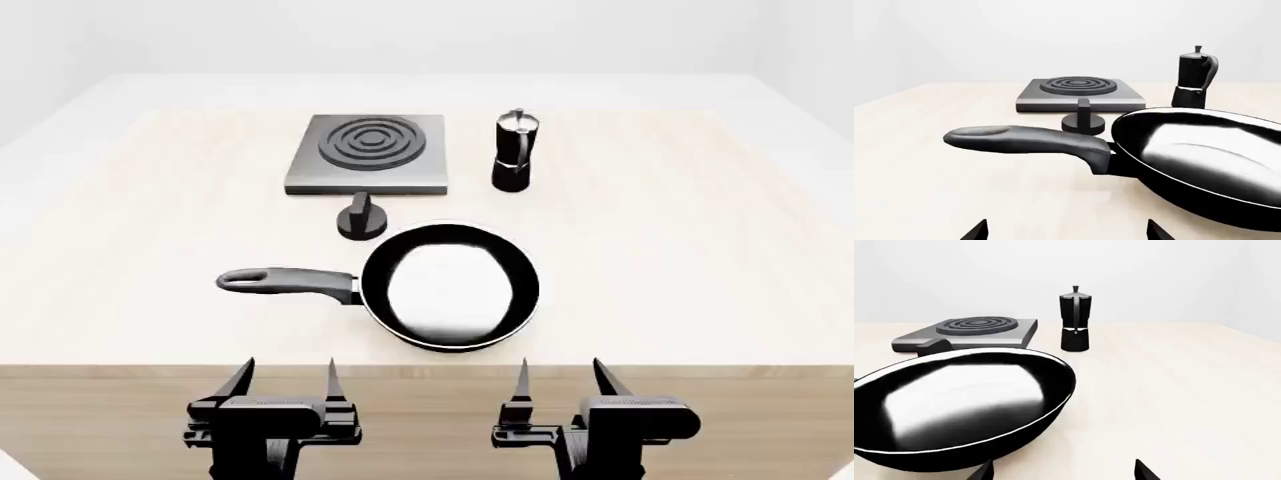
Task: Turn on the stove and put the frying pan on it.
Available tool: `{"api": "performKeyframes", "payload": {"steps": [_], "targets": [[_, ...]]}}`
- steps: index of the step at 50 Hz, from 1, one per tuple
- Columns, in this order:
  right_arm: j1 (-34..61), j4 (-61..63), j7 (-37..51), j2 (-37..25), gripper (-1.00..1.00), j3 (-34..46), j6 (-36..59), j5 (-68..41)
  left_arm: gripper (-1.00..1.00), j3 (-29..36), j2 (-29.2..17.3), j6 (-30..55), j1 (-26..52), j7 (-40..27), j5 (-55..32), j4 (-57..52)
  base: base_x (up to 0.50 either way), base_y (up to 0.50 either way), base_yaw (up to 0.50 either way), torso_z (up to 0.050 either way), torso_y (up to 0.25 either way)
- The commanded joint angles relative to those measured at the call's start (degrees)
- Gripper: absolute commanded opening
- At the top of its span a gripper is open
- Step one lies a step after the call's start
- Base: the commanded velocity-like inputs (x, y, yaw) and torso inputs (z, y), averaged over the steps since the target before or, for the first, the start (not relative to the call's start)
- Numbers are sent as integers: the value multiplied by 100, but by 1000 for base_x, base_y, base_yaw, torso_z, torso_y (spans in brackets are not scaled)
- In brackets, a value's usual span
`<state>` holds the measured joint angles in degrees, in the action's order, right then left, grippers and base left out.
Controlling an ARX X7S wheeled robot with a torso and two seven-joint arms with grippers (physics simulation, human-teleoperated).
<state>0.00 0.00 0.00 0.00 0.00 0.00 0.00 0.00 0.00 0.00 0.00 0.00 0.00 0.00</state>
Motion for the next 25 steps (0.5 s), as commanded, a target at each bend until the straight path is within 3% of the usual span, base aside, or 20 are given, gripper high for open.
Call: {"api": "performKeyframes", "payload": {"steps": [1, 16, 25], "targets": [[-15, 60, 159, -87, 100, 94, 23, -65, 100, 99, -92, 22, 10, -87, -115, 11, 0, 0, 0, 0, 0], [37, 240, 539, -343, 100, 230, 161, -267, 100, 387, -318, 30, 48, -319, -304, 76, 0, 0, 0, 0, 0], [373, 1145, 1557, -814, 100, -1457, 1058, -809, 100, 476, -383, 14, 68, -438, -350, 119, 0, 0, 0, 0, 0]]}}
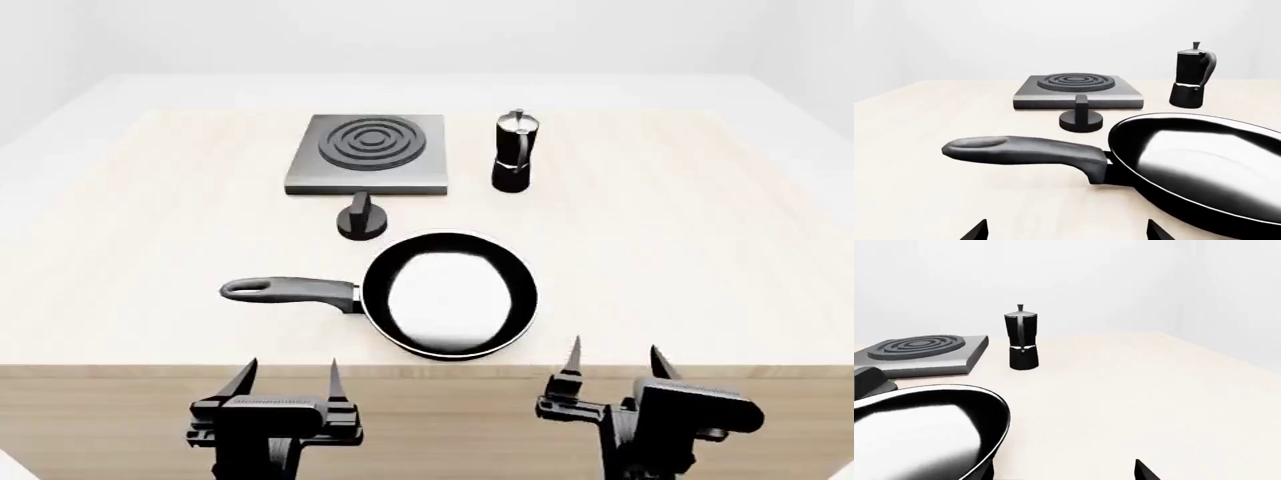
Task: Turn on the stove and put the frying pan on it.
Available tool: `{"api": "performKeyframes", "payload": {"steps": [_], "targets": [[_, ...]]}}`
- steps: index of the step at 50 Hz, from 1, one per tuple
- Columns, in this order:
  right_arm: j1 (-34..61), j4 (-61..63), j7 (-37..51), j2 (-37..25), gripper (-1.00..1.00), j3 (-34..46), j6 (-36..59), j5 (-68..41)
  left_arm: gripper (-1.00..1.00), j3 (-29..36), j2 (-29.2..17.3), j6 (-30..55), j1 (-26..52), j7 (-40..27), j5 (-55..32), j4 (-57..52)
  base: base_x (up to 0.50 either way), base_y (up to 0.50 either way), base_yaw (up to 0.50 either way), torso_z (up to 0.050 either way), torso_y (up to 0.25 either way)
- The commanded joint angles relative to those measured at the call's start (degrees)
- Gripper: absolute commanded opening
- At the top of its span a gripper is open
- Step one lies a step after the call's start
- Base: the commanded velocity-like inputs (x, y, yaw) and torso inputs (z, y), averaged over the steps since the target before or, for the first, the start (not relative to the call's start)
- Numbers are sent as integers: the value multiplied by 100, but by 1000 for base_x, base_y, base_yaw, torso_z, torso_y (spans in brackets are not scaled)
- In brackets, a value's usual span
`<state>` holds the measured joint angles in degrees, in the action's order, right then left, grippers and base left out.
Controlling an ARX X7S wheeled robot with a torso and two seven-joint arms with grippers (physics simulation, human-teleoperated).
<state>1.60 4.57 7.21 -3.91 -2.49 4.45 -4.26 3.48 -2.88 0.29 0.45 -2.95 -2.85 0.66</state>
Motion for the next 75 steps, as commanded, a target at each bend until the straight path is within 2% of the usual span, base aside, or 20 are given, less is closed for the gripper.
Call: {"api": "performKeyframes", "payload": {"steps": [1, 7, 18, 20, 21, 22, 24, 26, 27, 29, 31, 36, 41, 43, 50, 75], "targets": [[179, 781, 871, -460, 100, -1436, 651, -545, 100, 132, -99, -25, 25, -164, -67, 61, 0, 0, 0, 0, 0], [118, 879, 997, -576, 100, -1729, 702, -637, 100, 197, -140, -64, 42, -219, -82, 121, 0, 0, 0, 0, 0], [210, 694, 1025, -601, 100, -1608, 671, -604, 100, 291, -211, -39, 54, -281, -153, 121, 0, 0, 0, 0, 0], [217, 621, 1023, -600, 100, -1593, 622, -598, 100, 273, -217, 173, 30, -230, -322, -22, 0, 0, 0, 0, 0], [226, 613, 1034, -599, 100, -1580, 631, -590, 100, 151, -144, 582, 68, -552, -272, -227, 0, 0, 0, 0, 0], [243, 615, 1040, -603, 100, -1567, 666, -595, 100, 97, -139, 964, 16, -505, -528, -638, 0, 0, 0, 0, 0], [298, 723, 1084, -631, 100, -1525, 825, -576, 100, 144, -298, 2391, 7, -580, -790, -2224, 0, 0, 0, 0, 0], [290, 821, 1106, -646, 100, -1525, 918, -591, 100, -45, -330, 3592, 305, -699, -1245, -2963, 0, 0, 0, 0, 0], [263, 748, 1078, -637, 100, -1529, 838, -607, 100, -463, -305, 4452, 868, -792, -2104, -3737, 0, 0, 0, 0, 0], [284, 653, 1051, -648, 100, -1510, 841, -630, 100, -547, -451, 6171, 1685, -1139, -2397, -4554, 0, 0, 0, 0, 0], [309, 619, 1053, -664, 100, -1489, 888, -633, 100, -791, -398, 7024, 2377, -1298, -2639, -4641, 0, 0, 0, 0, 0], [294, 690, 1076, -694, 100, -1510, 1017, -688, 100, -757, -432, 7338, 2821, -1368, -2712, -4576, 0, 0, 0, 0, 0], [311, 688, 1095, -706, 100, -1444, 1065, -667, 100, -619, -542, 7050, 2671, -1372, -2580, -4430, 0, 0, 0, 0, 0], [313, 639, 1096, -707, 100, -1414, 1042, -647, 100, -810, -447, 7199, 2677, -1297, -2775, -4401, 0, 0, 0, 0, 0], [301, 695, 1077, -727, 100, -1379, 1106, -706, 100, -681, -540, 7058, 2683, -1347, -2697, -4360, 0, 0, 0, 0, 0], [317, 635, 1130, -772, 100, -1270, 1161, -757, 100, -732, -643, 6842, 2682, -1364, -2782, -4181, 495, -43, 0, 0, 0]]}}
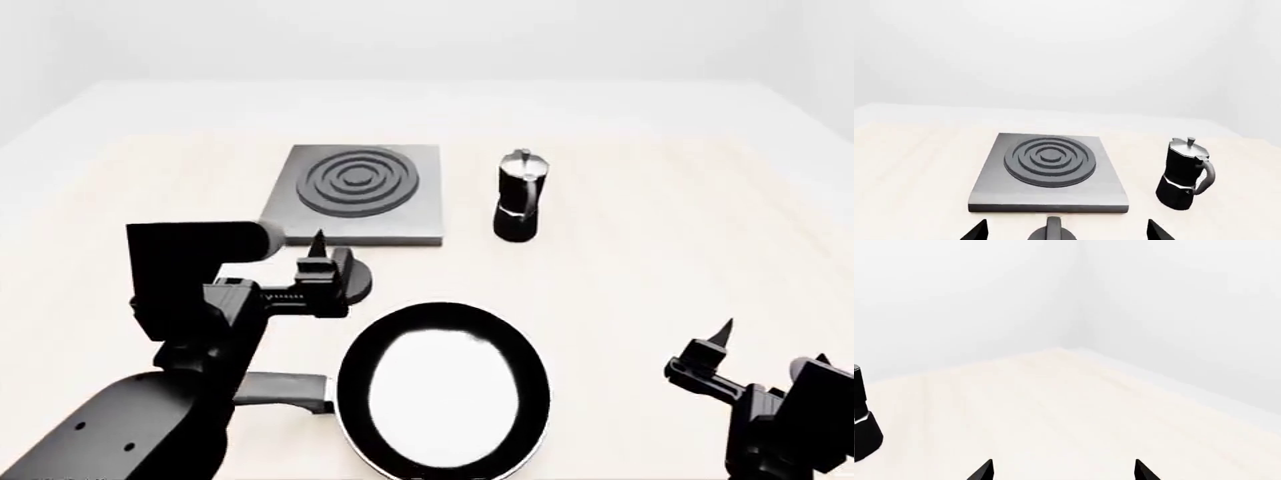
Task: Turn on the stove and put the frying pan on it.
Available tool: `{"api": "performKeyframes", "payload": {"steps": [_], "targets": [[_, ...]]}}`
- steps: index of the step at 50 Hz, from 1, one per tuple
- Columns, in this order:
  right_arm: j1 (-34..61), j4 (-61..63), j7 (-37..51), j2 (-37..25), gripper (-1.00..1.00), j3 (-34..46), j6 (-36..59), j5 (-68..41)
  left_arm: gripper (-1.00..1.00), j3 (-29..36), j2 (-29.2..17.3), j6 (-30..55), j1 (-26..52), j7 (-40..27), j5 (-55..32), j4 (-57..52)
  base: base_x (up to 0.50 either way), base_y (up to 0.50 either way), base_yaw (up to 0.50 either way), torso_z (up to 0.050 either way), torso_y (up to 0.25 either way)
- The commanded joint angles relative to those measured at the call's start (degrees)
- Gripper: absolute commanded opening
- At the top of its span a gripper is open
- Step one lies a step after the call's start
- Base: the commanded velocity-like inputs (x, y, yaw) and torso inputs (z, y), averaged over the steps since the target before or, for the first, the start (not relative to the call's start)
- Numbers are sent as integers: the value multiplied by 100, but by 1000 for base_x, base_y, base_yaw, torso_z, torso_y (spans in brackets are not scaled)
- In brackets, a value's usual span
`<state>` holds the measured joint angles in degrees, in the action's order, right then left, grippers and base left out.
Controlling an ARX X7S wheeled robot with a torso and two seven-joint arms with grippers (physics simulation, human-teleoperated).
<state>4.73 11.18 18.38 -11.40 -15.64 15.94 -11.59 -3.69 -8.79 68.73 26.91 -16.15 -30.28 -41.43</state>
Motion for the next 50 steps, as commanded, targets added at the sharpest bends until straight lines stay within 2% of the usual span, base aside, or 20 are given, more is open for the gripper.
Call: {"api": "performKeyframes", "payload": {"steps": [1, 29, 32, 38, 40, 41, 43, 44, 45, 46, 47, 48, 49, 50], "targets": [[4, -26, 15, -25, 100, 47, 11, -26, 100, -13, -54, -3, 36, -48, -43, 29, 500, -39, 0, 0, 0], [13, -108, 109, -50, 100, 114, -20, -70, 100, -34, -117, -73, 17, -120, -172, 122, 490, -28, 0, 0, 1], [30, -106, 60, -55, 100, 101, 58, -180, 100, -30, -128, -49, 28, -140, -188, 116, 0, 0, 0, 0, 0], [32, -127, 46, -76, 100, 131, 81, -206, 100, -385, 27, 482, 285, -245, -529, 105, 0, 0, 0, 0, 0], [26, -121, 51, -79, 100, 140, 104, -215, 100, -463, 53, 990, 582, -413, -629, 159, 0, 0, 0, 0, 0], [19, -113, 47, -83, 100, 148, 115, -219, 100, -746, 173, 1187, 702, -285, -902, 187, 0, 0, 0, 0, 0], [17, -106, 57, -85, 100, 158, 138, -223, 100, -643, 10, 1304, 865, -207, -983, 139, 0, 0, 0, 0, 0], [13, -98, 62, -84, 100, 163, 145, -224, 100, -834, 85, 1887, 1206, -445, -1028, 229, 0, 0, 0, 0, 0], [19, -104, 81, -85, 100, 170, 161, -212, 100, -795, -65, 2116, 1466, -657, -1299, 341, 0, 0, 0, 0, 0], [23, -113, 74, -87, 100, 172, 167, -227, 100, -600, -490, 2123, 1764, -1336, -2158, 737, 0, 0, 0, 0, 0], [31, -132, 85, -90, 100, 186, 172, -210, 100, -748, -583, 2119, 1976, -1731, -3018, 949, 0, 0, 0, 0, 0], [41, -154, 75, -94, 100, 202, 163, -208, 100, -418, -1022, 2121, 2323, -2590, -3877, 1594, 0, 0, 0, 0, 0], [47, -169, 75, -97, 100, 217, 161, -199, 100, -277, -1208, 2111, 2551, -3450, -4737, 2012, 0, 0, 0, 0, 0], [56, -188, 78, -99, 100, 224, 157, -195, 100, -200, -1306, 2088, 2696, -3864, -5554, 2234, 0, 0, 0, 0, 0]]}}
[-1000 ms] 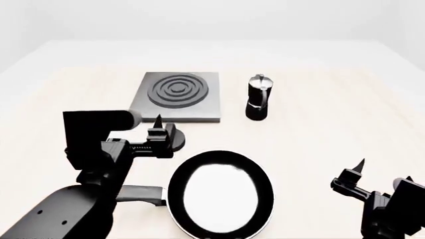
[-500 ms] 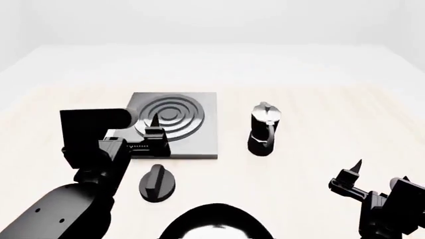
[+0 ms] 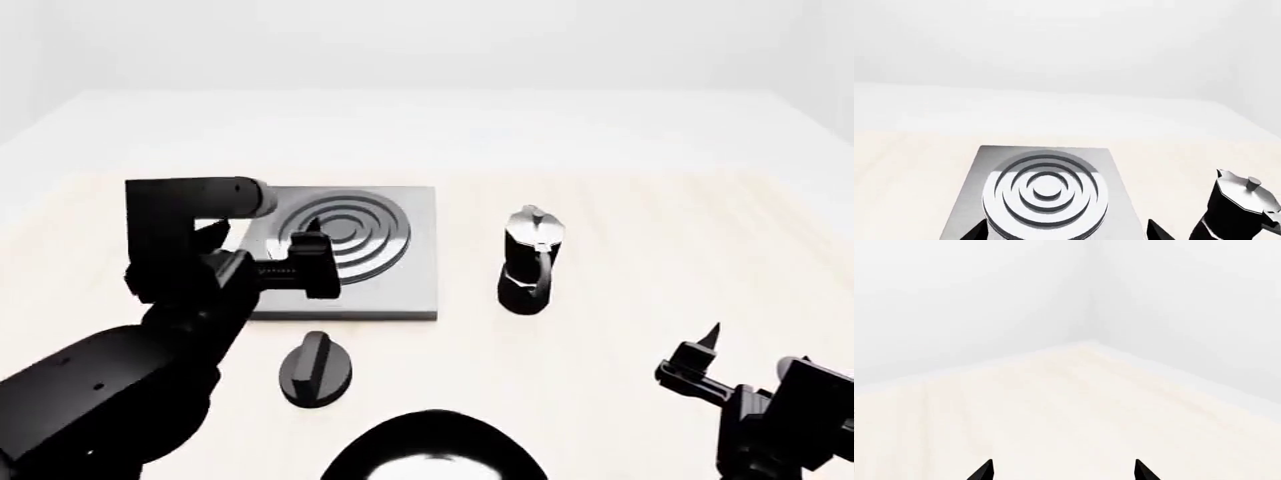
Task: Turn on the stove and put the frying pan on it.
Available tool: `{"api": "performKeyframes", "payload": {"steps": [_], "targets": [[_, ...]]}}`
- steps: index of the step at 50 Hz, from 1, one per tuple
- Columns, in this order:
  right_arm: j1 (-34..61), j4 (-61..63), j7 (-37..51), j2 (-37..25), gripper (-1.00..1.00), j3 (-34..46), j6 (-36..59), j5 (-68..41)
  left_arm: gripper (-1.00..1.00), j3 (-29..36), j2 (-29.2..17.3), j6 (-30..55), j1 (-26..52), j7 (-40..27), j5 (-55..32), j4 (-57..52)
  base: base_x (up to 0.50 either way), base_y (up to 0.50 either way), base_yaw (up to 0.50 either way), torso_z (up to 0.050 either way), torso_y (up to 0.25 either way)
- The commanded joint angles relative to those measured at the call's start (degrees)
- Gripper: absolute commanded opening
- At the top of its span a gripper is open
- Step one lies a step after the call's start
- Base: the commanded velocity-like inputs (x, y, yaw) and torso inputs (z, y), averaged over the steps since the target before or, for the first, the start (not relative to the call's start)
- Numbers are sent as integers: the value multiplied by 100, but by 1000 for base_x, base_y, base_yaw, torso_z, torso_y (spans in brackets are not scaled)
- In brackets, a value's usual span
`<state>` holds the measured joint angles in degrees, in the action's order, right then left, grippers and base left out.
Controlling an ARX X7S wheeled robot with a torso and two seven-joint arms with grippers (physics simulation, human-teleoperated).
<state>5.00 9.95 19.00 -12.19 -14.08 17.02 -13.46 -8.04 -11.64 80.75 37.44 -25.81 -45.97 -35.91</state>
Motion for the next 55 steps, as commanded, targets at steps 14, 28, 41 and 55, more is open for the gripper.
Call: {"api": "performKeyframes", "payload": {"steps": [14, 28, 41, 55], "targets": [[63, -175, 19, -47, 100, 167, 26, 7, 100, 1695, -1935, 584, 2873, -3600, -5024, 4290, 0, 0, 0, 0, 0], [47, -152, 56, -62, 100, 202, 45, -22, 100, 1963, -2173, 465, 2448, -3300, -5002, 4534, 0, 0, 0, 0, 0], [78, -236, 76, -89, 100, 238, 23, -30, 100, 2149, -2275, 139, 2076, -2871, -4594, 4788, 0, 0, 0, 0, 0], [60, -231, 116, -105, 100, 272, 35, -47, 100, 2343, -2431, -184, 1838, -2325, -4144, 5007, 0, 0, 0, 0, 0]]}}
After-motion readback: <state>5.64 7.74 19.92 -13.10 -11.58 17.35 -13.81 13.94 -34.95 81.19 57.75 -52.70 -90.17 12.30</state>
